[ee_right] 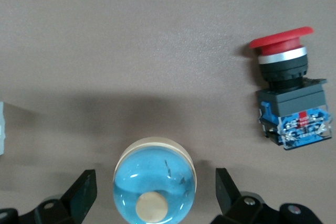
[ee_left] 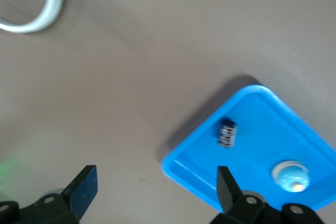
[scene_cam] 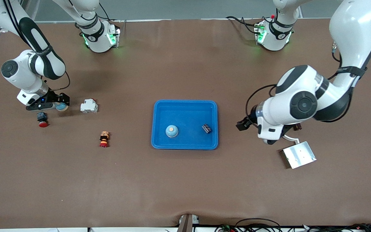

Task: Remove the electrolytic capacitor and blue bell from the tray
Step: 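Return the left gripper to the tray capacitor while the right gripper reaches the bell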

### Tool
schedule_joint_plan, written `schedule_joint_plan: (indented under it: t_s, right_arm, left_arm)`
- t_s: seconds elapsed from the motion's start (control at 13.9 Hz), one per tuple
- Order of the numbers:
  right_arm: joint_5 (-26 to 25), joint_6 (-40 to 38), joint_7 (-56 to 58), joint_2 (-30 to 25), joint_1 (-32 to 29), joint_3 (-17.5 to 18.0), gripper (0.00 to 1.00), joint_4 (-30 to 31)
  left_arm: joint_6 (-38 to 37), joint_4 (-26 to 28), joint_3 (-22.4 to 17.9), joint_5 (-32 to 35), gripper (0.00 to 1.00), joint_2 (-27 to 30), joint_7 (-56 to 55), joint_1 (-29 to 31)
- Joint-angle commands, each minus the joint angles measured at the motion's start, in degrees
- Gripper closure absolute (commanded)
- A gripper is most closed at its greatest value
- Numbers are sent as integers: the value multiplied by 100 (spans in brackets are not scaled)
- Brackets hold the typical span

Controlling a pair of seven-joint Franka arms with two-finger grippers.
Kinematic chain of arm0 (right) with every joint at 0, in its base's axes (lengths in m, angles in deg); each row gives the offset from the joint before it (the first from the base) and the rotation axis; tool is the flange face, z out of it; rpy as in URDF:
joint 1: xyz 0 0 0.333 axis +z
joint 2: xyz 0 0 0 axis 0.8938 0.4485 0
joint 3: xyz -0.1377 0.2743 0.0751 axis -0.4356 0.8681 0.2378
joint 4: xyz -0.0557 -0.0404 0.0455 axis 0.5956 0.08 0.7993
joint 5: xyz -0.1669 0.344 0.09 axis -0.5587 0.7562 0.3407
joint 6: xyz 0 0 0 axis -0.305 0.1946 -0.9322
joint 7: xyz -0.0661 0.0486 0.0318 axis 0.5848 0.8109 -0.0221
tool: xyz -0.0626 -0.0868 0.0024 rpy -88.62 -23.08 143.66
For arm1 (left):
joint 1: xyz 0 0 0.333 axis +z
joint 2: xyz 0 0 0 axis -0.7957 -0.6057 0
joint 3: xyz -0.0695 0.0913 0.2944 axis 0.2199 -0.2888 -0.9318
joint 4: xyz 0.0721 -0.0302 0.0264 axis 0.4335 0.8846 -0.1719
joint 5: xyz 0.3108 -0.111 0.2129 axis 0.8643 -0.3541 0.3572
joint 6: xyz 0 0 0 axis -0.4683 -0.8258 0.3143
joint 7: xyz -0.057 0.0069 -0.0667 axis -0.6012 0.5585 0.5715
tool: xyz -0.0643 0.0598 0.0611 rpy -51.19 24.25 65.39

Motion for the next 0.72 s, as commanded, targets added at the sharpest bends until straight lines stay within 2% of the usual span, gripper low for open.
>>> schedule_joint_plan:
  t_s: [0.0, 0.22, 0.43, 0.65]
  right_arm:
    - [-57, -38, -41, -114, -117, 84, 0, -48]
    - [-48, -318, -365, -307, -21, 119, 0, -145]
    - [-48, -1107, -1320, -693, 443, 137, 0, -268]
    - [-48, -1610, -2429, -1019, 1059, 137, 0, -277]
  left_arm:
    - [498, -154, -450, -90, 0, -83, -546, -639]
    - [1403, -154, -1030, -99, 0, -171, -1346, -1360]
    - [1993, -163, -1601, -99, 0, -311, -1865, -2037]
    - [2083, -154, -2050, -99, 0, -522, -1964, -2592]
